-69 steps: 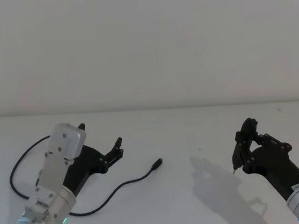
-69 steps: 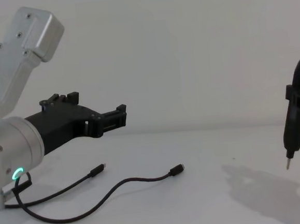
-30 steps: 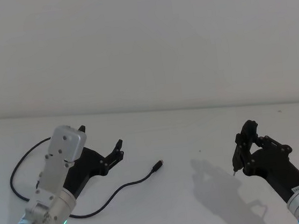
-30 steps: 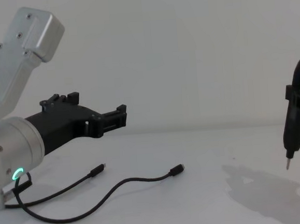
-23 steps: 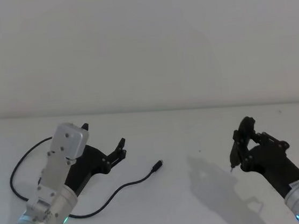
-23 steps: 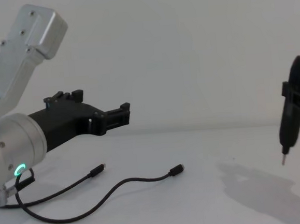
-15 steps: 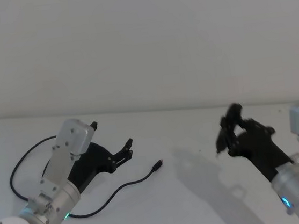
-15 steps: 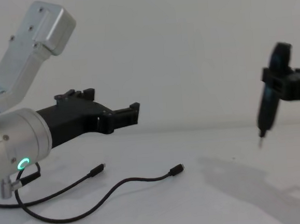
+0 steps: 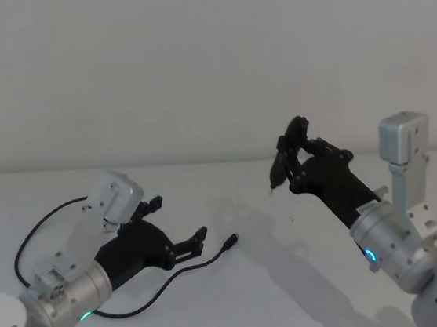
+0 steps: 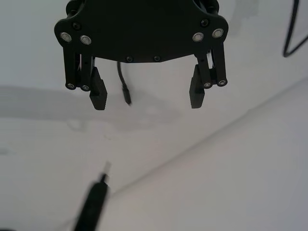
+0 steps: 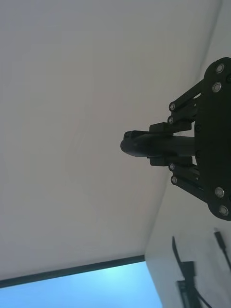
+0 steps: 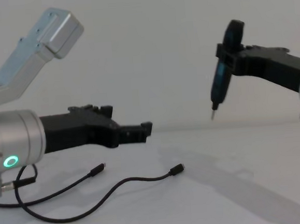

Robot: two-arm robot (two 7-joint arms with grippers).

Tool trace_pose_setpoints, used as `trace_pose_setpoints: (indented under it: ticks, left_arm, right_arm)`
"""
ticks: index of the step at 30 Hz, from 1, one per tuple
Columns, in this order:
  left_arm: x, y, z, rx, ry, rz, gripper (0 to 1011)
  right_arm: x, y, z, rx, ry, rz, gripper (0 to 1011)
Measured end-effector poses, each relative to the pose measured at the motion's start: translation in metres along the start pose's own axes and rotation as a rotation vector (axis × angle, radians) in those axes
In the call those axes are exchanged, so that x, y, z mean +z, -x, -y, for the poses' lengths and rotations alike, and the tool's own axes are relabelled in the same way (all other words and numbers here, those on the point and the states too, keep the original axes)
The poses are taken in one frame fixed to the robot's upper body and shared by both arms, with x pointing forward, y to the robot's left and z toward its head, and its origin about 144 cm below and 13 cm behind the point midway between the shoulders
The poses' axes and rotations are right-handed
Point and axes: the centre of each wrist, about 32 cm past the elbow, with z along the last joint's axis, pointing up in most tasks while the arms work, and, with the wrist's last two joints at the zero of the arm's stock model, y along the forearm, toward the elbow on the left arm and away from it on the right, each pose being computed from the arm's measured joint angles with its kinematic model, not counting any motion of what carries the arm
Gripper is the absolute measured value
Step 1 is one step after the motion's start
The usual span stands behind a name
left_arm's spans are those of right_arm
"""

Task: Pick up the data cable with the one hand.

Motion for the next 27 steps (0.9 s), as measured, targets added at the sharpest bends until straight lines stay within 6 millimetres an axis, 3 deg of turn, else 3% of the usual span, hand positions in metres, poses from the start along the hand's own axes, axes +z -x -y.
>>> trace_pose_setpoints:
  ticks: [15, 27]
  left_arm:
    - [-0.005, -0.024, -0.018, -0.178, -0.154, -0.047, 1001]
    - [-0.015, -0.022, -0.01, -0.217, -0.167, -0.021, 1001]
  right_arm:
    - [-0.003, -0.002, -0.019, 0.029, -0.049, 0.003, 274]
    - [-0.007, -0.005, -0.014, 0.019, -0.057, -0.001, 274]
